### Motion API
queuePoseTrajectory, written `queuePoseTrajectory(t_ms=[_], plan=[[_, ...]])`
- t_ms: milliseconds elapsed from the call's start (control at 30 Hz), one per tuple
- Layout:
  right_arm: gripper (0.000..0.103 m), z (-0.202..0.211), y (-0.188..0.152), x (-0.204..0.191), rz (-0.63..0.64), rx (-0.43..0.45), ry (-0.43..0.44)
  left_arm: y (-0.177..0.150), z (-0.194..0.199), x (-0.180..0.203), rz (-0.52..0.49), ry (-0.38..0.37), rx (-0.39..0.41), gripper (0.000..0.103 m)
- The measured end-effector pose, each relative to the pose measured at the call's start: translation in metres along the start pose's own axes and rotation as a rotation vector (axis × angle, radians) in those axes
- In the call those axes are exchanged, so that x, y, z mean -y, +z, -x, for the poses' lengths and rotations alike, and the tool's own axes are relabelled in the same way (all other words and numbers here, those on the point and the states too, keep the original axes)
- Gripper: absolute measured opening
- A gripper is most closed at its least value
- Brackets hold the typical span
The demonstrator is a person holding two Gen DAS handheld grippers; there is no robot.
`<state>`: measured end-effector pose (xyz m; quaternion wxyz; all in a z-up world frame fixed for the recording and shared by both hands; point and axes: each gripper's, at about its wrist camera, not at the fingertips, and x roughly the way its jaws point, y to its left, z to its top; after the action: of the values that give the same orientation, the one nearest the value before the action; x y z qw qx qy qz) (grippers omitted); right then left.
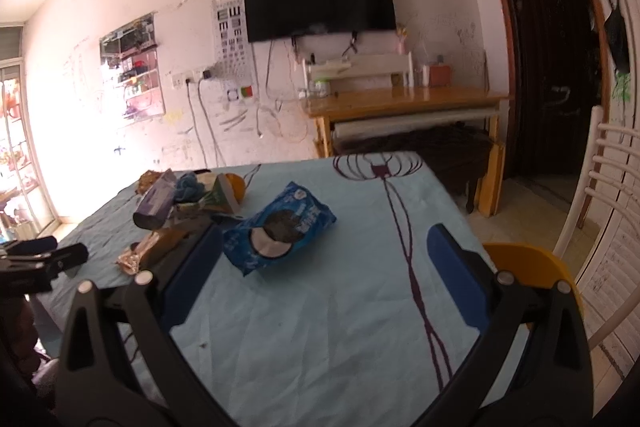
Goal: Collect trash
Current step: 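Reach the right gripper toward the blue snack wrapper, then grasp the blue snack wrapper with the right gripper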
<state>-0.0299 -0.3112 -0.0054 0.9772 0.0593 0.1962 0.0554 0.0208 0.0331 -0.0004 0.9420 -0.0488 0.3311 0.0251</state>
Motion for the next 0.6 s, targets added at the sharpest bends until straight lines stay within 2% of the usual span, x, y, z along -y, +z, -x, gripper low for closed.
queuePoseTrajectory(t_ms=[133, 233, 400, 533, 600], plan=[[0.098, -0.024, 0.014, 0.01, -0.018, -0.114, 0.031, 0.018, -0.018, -0.032, 0.08, -0.015, -0.102, 0.097], [0.098, -0.035, 0.02, 0.012, -0.039, -0.165, 0.069, 0.029, -0.025, -0.047, 0.111, -0.042, -0.122, 0.097], [0.098, -0.055, 0.028, -0.002, 0.009, -0.251, 0.141, 0.034, -0.034, -0.055, 0.141, -0.078, -0.178, 0.097], [0.098, -0.068, 0.032, -0.001, -0.012, -0.305, 0.177, 0.025, -0.028, -0.037, 0.064, -0.045, -0.197, 0.096], [0.098, -0.074, 0.034, 0.0, -0.011, -0.325, 0.15, 0.019, -0.025, -0.029, 0.029, -0.042, -0.205, 0.096]])
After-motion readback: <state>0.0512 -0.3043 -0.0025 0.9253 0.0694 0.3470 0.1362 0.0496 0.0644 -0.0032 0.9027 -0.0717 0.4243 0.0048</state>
